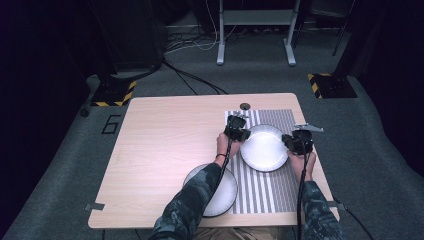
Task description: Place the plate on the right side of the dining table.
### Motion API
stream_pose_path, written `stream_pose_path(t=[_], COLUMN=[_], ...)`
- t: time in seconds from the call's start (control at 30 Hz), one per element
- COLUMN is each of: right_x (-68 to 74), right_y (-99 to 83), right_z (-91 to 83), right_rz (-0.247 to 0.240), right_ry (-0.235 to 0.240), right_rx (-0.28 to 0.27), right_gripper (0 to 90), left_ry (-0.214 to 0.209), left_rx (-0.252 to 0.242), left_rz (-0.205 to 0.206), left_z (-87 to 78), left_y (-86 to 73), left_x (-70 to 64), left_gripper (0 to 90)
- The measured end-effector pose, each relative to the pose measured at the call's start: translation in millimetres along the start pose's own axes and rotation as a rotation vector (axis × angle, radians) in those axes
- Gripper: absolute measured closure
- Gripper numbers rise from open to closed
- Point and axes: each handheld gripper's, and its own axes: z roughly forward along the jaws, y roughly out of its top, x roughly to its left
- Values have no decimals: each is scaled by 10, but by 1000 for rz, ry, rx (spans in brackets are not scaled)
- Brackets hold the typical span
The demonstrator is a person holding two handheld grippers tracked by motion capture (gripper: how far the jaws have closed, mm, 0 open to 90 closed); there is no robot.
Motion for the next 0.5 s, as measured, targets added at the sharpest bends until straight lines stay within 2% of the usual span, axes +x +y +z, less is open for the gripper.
stream_pose_path(t=[0.5], right_x=[-13], right_y=[6], right_z=[66], right_rz=[28], right_ry=[-8], right_rx=[9], right_gripper=[816], left_ry=[24], left_rx=[10], left_rz=[-35], left_z=[76], left_y=[-7], left_x=[18], left_gripper=[789])
